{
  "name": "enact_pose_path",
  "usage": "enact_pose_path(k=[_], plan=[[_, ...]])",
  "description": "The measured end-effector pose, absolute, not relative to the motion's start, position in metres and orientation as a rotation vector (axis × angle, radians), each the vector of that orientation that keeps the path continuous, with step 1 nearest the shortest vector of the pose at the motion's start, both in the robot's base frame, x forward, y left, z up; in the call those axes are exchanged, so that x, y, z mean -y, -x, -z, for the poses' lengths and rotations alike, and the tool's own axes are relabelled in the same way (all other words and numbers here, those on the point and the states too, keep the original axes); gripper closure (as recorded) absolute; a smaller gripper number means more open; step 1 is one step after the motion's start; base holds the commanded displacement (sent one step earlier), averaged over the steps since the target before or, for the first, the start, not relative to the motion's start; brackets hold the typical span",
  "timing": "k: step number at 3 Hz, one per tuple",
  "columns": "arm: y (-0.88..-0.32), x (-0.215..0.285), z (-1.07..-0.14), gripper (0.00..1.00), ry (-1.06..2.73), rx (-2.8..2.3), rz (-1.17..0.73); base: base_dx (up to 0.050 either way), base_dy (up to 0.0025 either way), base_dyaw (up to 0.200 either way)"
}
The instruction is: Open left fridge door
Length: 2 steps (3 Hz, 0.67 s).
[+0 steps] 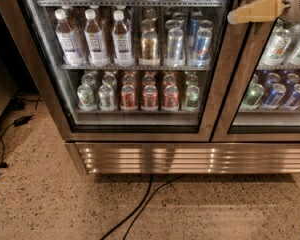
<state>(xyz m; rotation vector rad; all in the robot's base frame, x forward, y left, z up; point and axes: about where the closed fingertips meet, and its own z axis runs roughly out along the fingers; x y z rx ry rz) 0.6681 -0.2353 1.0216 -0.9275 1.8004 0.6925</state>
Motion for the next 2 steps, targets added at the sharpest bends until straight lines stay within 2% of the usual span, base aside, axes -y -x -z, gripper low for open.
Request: enact_pose_path(k=[2], plan=[[-0.6729,0.2336,-1.0314,0.51,0.95,-1.781,-0.645,0.0,0.0,0.0]])
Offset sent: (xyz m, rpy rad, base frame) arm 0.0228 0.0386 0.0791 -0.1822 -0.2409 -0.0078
